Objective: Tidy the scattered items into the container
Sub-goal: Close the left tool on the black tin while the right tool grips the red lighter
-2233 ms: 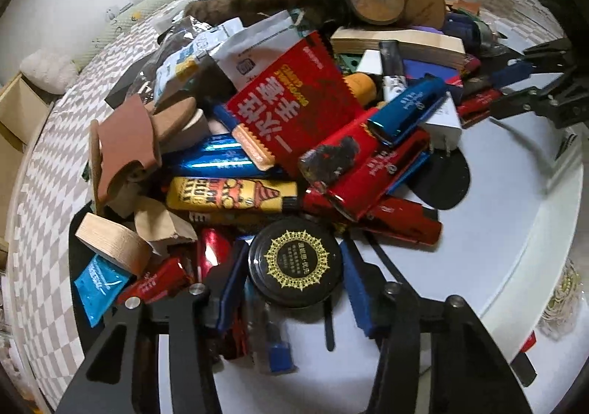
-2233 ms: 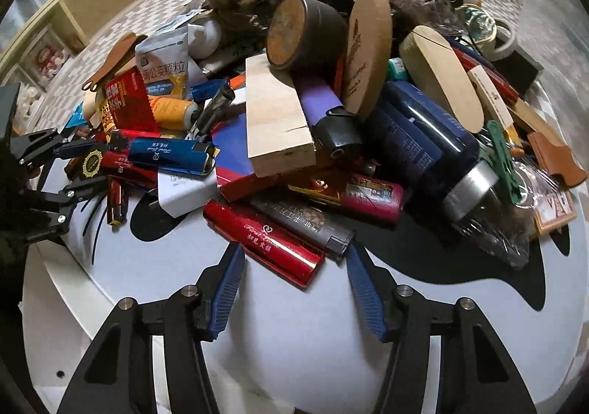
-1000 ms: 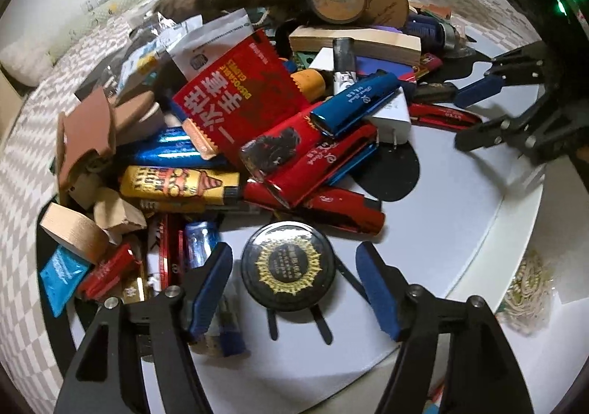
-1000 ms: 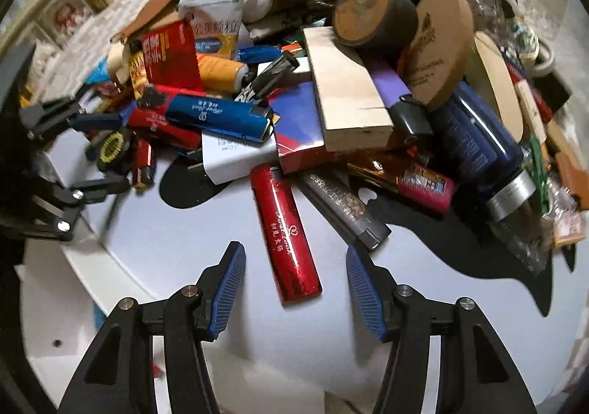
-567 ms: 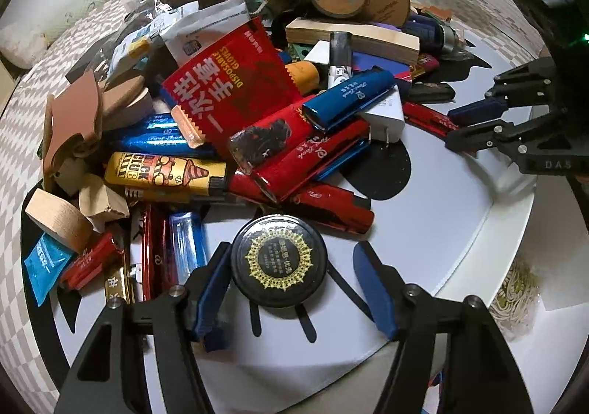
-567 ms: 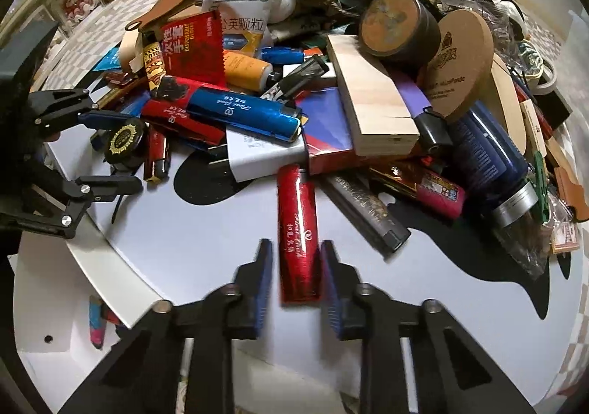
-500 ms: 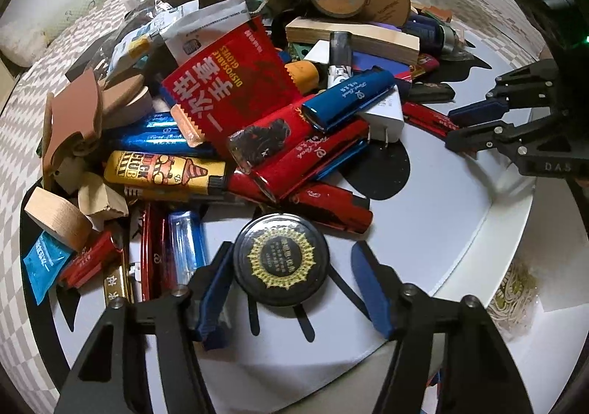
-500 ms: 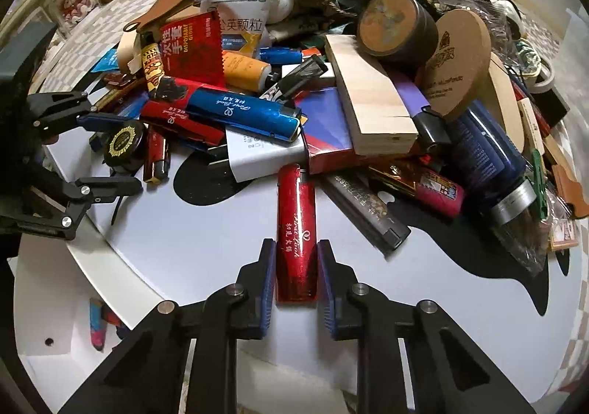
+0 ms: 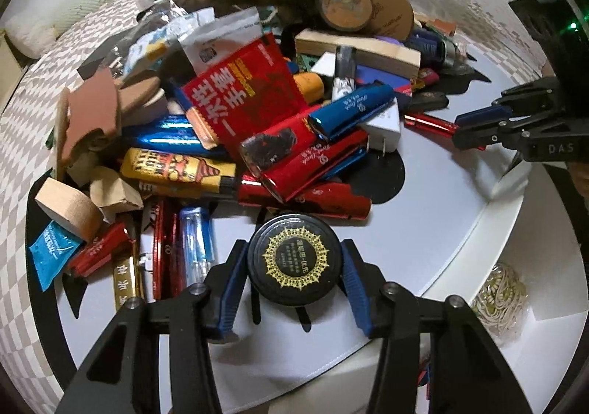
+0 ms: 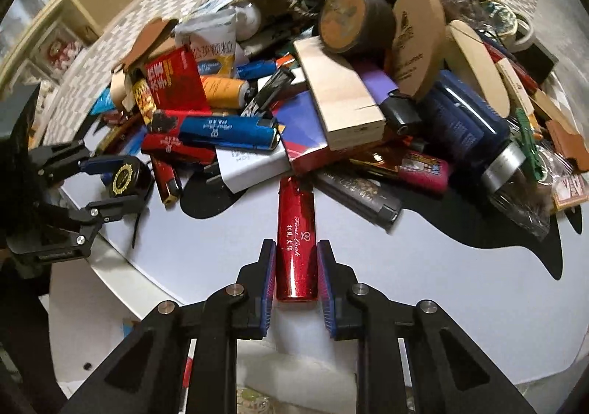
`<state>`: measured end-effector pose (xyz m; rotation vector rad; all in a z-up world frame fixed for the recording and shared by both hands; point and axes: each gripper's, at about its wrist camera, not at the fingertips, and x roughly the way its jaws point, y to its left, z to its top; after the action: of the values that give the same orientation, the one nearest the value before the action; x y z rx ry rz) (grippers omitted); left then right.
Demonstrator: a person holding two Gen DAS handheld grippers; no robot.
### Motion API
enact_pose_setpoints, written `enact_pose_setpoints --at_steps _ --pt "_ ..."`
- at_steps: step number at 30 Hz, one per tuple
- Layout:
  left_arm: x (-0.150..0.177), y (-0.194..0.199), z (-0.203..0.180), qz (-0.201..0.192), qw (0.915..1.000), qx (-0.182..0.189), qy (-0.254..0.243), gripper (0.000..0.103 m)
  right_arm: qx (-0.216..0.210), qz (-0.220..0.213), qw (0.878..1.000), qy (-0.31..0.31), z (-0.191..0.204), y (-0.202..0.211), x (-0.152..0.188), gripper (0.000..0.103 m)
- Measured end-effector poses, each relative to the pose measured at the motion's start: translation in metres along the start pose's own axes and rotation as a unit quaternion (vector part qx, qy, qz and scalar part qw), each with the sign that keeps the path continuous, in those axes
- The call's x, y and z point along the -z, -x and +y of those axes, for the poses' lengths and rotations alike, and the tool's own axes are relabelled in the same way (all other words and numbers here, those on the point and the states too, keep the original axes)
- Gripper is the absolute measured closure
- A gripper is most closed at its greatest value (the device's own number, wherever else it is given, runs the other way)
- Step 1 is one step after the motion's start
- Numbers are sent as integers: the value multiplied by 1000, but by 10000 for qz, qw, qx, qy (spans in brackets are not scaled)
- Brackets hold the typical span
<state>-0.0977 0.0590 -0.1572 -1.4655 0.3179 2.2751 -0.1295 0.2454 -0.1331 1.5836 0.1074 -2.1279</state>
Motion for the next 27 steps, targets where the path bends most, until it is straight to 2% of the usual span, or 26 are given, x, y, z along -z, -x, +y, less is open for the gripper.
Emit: enact_pose_setpoints --at_steps 14,22,27 --pt "-15 49 -5 -751 9970 150 131 53 -404 -523 9919 -1087 -36 36 -6 80" --pt "-18 67 -15 -894 9956 129 266 53 -392 -905 9832 -1534 -64 74 0 80" --pt "-15 82 -19 -1004 9944 163 294 53 -444 -1155 9797 -1574 -64 88 0 80"
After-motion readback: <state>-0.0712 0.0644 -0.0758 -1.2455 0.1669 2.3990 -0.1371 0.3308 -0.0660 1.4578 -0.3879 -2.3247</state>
